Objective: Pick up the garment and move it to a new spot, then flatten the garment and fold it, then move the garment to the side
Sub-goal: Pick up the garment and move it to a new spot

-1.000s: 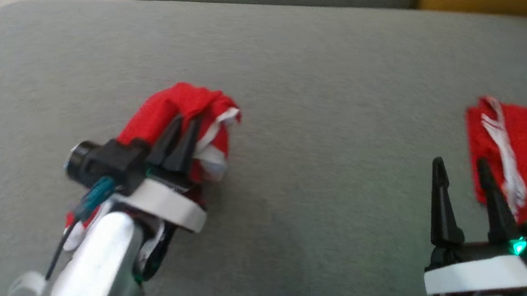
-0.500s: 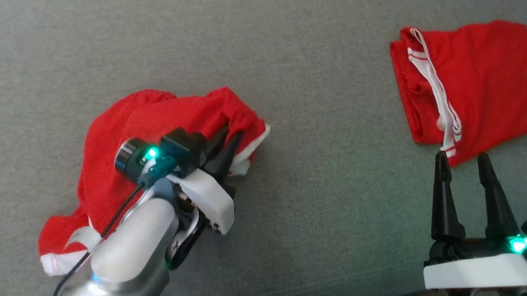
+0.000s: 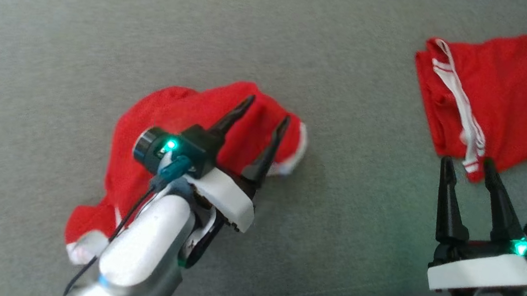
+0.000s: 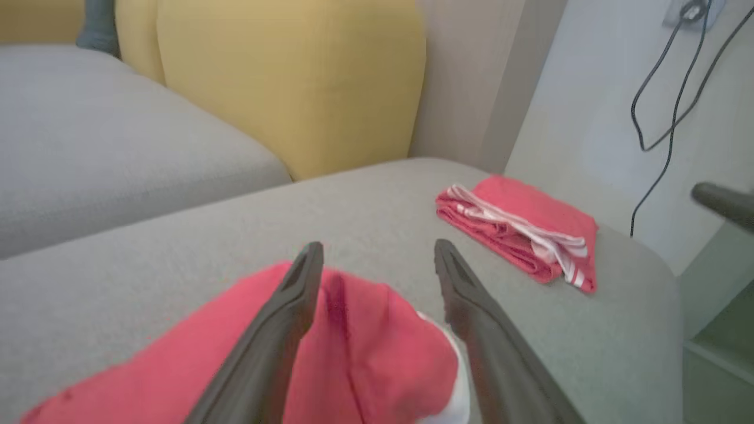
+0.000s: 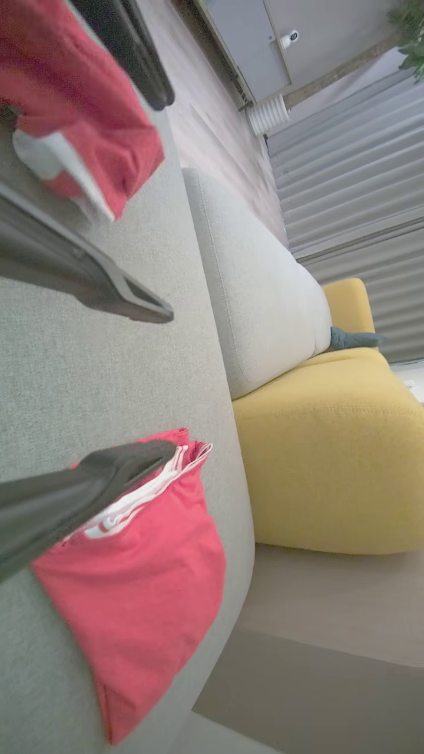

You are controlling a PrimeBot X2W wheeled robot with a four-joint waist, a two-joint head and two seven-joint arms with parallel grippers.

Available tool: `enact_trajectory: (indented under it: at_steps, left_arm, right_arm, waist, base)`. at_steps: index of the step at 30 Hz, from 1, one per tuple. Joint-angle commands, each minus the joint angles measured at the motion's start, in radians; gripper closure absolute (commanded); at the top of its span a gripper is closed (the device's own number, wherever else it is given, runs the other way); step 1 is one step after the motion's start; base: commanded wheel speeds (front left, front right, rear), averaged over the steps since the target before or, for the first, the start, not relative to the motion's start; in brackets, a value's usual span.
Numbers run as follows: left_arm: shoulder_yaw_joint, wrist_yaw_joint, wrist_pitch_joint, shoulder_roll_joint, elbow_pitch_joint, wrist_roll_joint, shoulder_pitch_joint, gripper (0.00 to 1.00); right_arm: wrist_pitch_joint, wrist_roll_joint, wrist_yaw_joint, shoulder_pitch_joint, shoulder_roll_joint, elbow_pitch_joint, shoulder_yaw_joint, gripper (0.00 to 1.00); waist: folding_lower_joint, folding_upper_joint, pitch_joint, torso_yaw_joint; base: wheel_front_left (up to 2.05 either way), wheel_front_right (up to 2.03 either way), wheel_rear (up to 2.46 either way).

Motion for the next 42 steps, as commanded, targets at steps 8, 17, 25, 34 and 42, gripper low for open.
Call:
enact_trajectory:
  at_steps: [8,17,25,34,42]
  left_arm:
    - [0.184,0.077,-0.005,0.077,-0.198,0.012,0.12,0.0]
    - [0.358,0.123,-0.005,0.13,-0.269,0.002,0.224,0.0]
    - [0.423,0.092,-0.005,0.156,-0.278,0.006,0.306,0.0]
    - [0.405,0.082,-0.005,0.154,-0.272,0.025,0.365,0.0]
    - [0.398,0.085,-0.005,0.16,-0.277,0.025,0.397,0.0]
  right_arm:
    - [0.042,-0.027,-0.001,-0.013,-0.01,-0.049,0.001,0.0]
    - [0.066,-0.027,-0.001,0.009,-0.017,-0.059,-0.011,0.0]
    - [0.082,-0.025,-0.001,0.043,-0.019,-0.052,-0.022,0.0]
    - [0.099,-0.039,-0.001,0.102,-0.013,-0.051,-0.038,0.0]
    - [0.113,-0.043,-0.001,0.125,-0.009,-0.07,-0.048,0.0]
  waist:
    - [0.0,0.0,-0.096,0.149]
    - [0.0,0.0,-0.137,0.234]
    - [0.0,0.0,-0.176,0.264]
    - [0.0,0.0,-0.221,0.261]
    - [0.0,0.0,-0.236,0.259]
  base:
    - [0.0,0.0,0.0]
    - [0.0,0.0,0.0]
    - [0.0,0.0,0.0]
    - [0.0,0.0,0.0]
    - [0.0,0.0,0.0]
